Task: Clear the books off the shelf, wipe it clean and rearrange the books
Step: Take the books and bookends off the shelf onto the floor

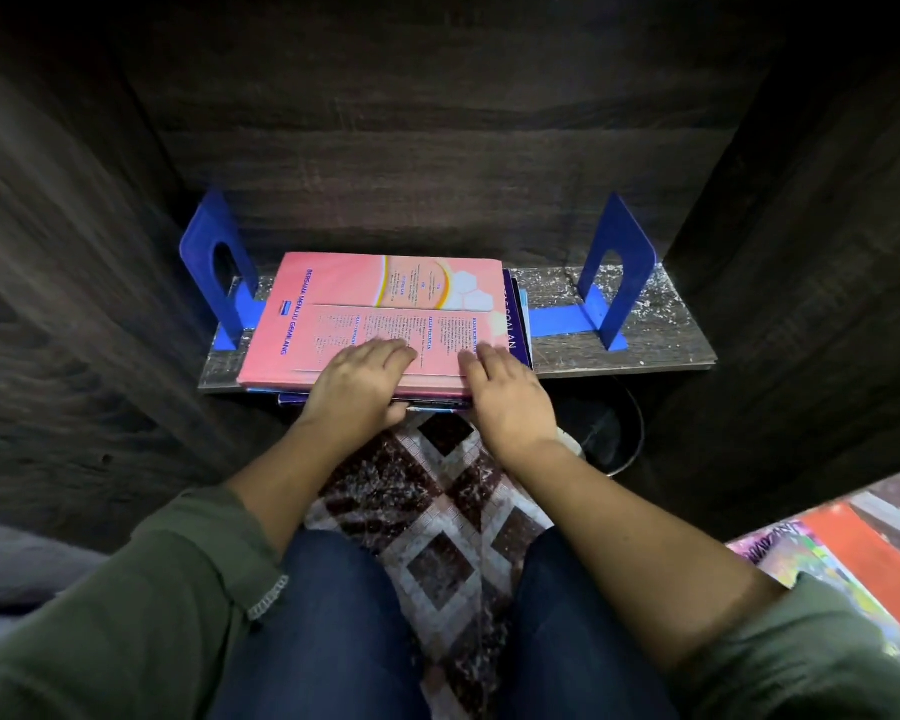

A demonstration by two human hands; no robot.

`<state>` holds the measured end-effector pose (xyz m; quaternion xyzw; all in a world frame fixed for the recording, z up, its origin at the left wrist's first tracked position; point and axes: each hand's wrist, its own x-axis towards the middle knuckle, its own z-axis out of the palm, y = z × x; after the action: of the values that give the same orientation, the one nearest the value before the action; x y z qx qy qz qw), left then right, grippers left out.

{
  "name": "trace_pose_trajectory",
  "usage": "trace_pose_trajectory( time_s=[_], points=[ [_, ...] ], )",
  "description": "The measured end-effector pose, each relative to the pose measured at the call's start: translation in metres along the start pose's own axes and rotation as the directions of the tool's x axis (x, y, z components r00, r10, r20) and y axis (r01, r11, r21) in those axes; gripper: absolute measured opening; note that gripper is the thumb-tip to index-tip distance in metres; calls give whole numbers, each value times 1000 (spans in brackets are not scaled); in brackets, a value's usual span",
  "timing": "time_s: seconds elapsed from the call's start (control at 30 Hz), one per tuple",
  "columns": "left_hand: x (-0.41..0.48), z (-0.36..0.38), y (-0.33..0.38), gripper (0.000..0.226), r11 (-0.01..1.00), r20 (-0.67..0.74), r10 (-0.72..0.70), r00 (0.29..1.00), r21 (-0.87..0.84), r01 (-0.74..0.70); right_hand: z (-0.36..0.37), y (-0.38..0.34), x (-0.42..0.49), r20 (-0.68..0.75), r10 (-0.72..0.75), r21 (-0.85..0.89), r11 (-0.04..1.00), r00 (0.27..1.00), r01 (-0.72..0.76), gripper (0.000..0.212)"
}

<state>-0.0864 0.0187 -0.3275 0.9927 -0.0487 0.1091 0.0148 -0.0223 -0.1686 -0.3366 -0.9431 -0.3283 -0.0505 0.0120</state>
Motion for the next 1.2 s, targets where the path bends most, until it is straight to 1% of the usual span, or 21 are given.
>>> trace_pose_trajectory(
  time_s=[0.07,0.13,0.27,0.33,0.37,0.43,0.47,0.53,0.57,0.6,0.7,0.77,0.87,0.93,1.07,1.13,1.2],
  points=[
    [-5,0,-2,67,1000,-77,12,997,15,-11,-8,5,0,53,-55,-37,998,997,57,59],
    [-9,-2,-4,60,999,-160,11,987,35,-6,-26,10,2,65,-80,-32,996,995,82,61],
    [-6,-15,-23,58,984,-244,-107,964,112,138,-60,20,11,22,-92,-18,996,996,92,65],
    [0,-25,-31,52,978,-270,-111,956,141,153,-63,21,13,11,-51,-44,998,999,52,62],
    [3,-32,-32,47,978,-293,-86,952,158,137,-63,18,13,-15,-16,-57,998,1000,15,58],
    [14,-52,-27,43,976,-343,-54,938,181,123,-67,12,14,-134,62,-77,994,989,-72,44],
    [20,-65,-21,42,977,-361,-48,931,179,119,-71,10,16,-205,88,-78,991,975,-106,39],
    [32,-91,-5,45,982,-378,-20,926,168,90,-85,8,18,-344,92,-58,991,934,-119,35],
    [37,-103,4,47,984,-376,0,927,164,66,-95,8,18,-391,87,-41,993,916,-111,36],
    [40,-114,13,49,986,-371,19,928,160,44,-106,9,17,-408,86,-20,995,909,-103,38],
    [41,-139,43,51,987,-360,75,930,162,-17,-140,14,-1,-344,93,15,995,934,-94,42],
    [39,-155,63,51,982,-365,127,922,176,-66,-158,22,-22,-348,119,35,993,930,-114,41],
    [36,-180,100,48,957,-339,267,902,206,-205,-177,42,-71,-301,180,84,983,936,-162,41],
    [35,-192,130,43,924,-278,368,887,216,-315,-184,55,-107,-254,240,115,969,937,-217,42],
    [39,-186,200,35,848,-137,516,846,221,-482,-184,80,-165,-160,399,162,913,903,-375,37],
    [40,-173,231,35,824,-74,558,827,168,-541,-176,95,-190,-107,445,150,891,889,-428,33],
    [39,-160,263,34,816,-18,574,818,93,-571,-166,115,-219,-69,475,161,873,877,-460,29]
  ],
)
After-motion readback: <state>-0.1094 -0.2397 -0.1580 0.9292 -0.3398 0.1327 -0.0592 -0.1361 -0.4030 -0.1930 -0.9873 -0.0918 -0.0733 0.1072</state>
